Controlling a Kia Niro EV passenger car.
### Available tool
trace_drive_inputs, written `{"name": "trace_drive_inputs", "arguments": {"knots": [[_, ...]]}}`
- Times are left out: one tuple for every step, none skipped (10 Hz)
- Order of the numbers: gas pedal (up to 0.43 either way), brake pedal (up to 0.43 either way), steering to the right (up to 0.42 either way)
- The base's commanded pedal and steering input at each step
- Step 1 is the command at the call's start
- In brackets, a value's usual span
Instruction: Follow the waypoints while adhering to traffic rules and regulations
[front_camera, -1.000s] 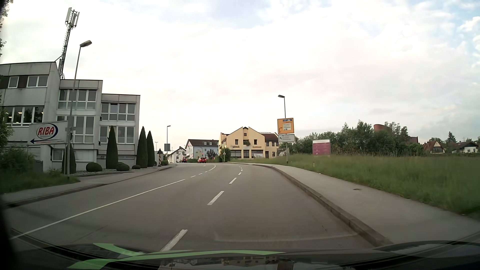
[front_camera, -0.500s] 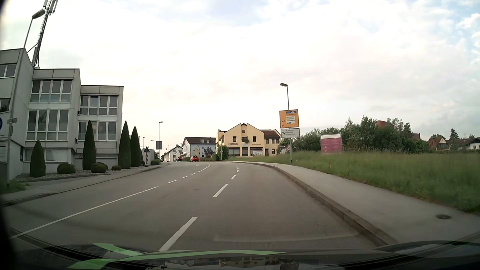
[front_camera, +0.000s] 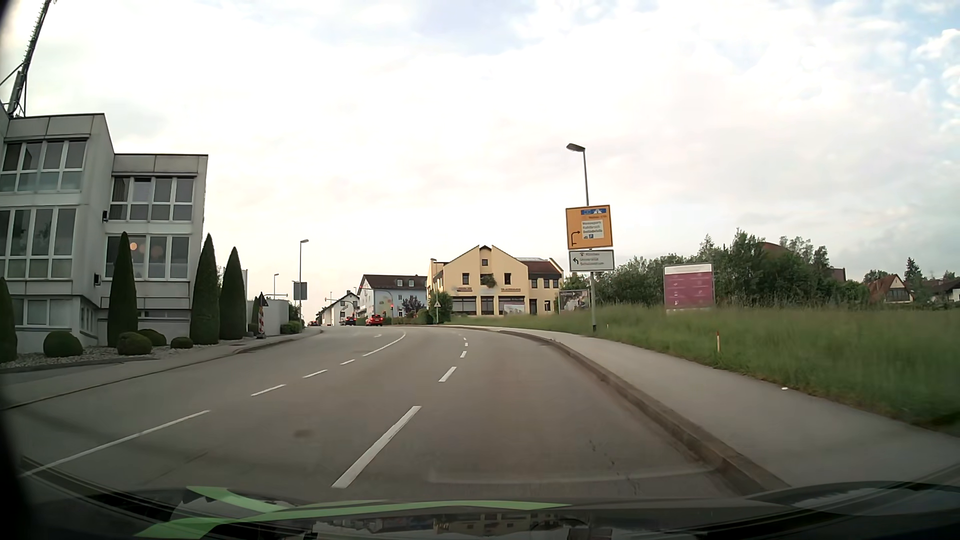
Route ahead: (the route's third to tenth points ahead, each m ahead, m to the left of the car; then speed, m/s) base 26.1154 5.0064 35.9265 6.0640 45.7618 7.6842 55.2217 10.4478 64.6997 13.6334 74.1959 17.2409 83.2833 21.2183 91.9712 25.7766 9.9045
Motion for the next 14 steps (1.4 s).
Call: {"name": "trace_drive_inputs", "arguments": {"knots": [[0.13, 0.0, -0.001], [0.13, 0.0, -0.001], [0.13, 0.0, -0.001], [0.13, 0.0, -0.001], [0.13, 0.0, -0.001], [0.13, 0.0, -0.004], [0.138, 0.0, -0.007], [0.138, 0.0, -0.008], [0.15, 0.0, -0.008], [0.15, 0.0, -0.008], [0.157, 0.0, -0.009], [0.157, 0.0, -0.012], [0.169, 0.0, -0.016], [0.169, 0.0, -0.02]]}}
